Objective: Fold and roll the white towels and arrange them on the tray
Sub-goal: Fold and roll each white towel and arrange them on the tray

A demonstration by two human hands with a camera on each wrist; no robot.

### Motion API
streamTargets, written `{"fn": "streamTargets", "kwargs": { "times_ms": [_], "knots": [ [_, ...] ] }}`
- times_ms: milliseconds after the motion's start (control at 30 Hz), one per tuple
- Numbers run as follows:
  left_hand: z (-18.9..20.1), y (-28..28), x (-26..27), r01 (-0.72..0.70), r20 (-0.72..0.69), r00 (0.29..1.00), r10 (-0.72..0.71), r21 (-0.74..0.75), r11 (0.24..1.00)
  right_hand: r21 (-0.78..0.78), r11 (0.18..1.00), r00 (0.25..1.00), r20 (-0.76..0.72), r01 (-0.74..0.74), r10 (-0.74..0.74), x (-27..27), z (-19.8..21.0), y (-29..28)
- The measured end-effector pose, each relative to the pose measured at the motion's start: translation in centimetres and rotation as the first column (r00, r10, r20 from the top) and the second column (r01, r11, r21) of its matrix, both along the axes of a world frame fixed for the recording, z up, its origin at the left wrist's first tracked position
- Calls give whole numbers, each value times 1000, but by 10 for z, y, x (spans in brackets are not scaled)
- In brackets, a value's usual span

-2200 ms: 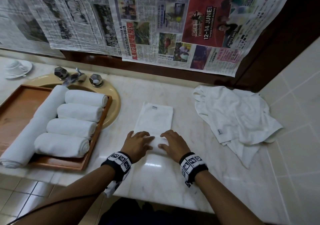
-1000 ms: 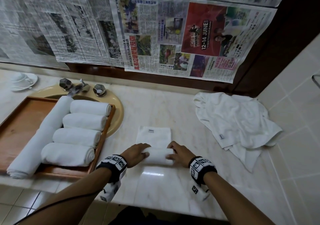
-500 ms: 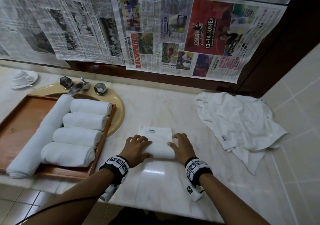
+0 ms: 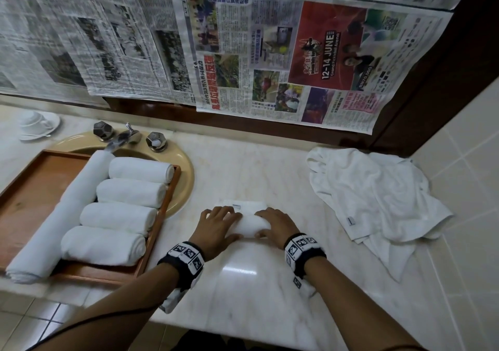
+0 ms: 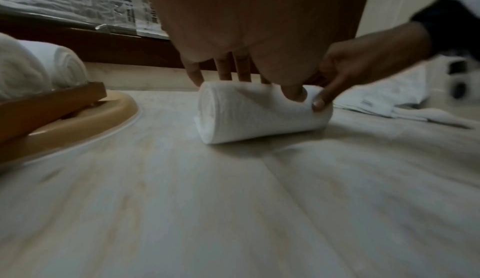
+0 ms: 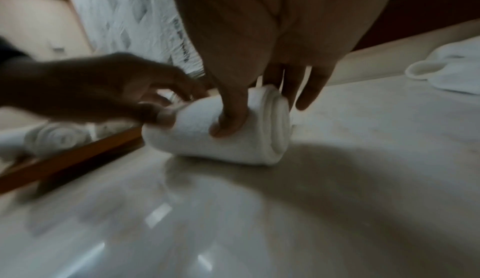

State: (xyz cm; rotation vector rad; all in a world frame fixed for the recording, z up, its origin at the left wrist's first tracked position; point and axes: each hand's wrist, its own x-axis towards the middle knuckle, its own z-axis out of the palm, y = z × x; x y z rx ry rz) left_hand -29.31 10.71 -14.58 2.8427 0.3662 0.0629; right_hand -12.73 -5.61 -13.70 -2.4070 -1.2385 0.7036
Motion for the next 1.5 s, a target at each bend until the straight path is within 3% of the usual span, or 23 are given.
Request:
{"fn": "streamTargets", "kwargs": {
  "times_ms": [200, 400, 467, 633, 800, 1067, 1267, 1500],
  "knots": [
    [2, -3, 9, -88, -125, 989, 81, -50, 995, -87, 996, 992, -130, -15, 4, 22, 6, 14],
    [17, 12, 36, -101, -280, 957, 73, -86, 991, 115, 983, 990, -6, 143, -143, 14, 3, 12],
    [21, 19, 49, -109, -346, 936, 67, -103, 989, 100, 983, 988, 2, 153, -154, 13, 2, 15],
    [24, 39, 78, -114, -461, 887, 24, -168, 979, 44, 961, 950, -171, 271, -260, 26, -1, 30],
    [25, 63, 94, -81, -578, 812, -79, -245, 966, -82, 953, 914, -269, 291, -302, 47, 3, 42],
    [15, 68, 91, -4, -527, 838, -145, -271, 963, -96, 939, 876, -338, 331, -344, 40, 0, 34],
    [17, 65, 81, 30, -476, 867, -147, -244, 969, 21, 928, 882, -319, 373, -347, 22, -10, 23],
    [31, 54, 57, 92, -297, 941, -162, -236, 967, 159, 918, 905, -296, 363, -306, 4, -9, 11]
  ]
}}
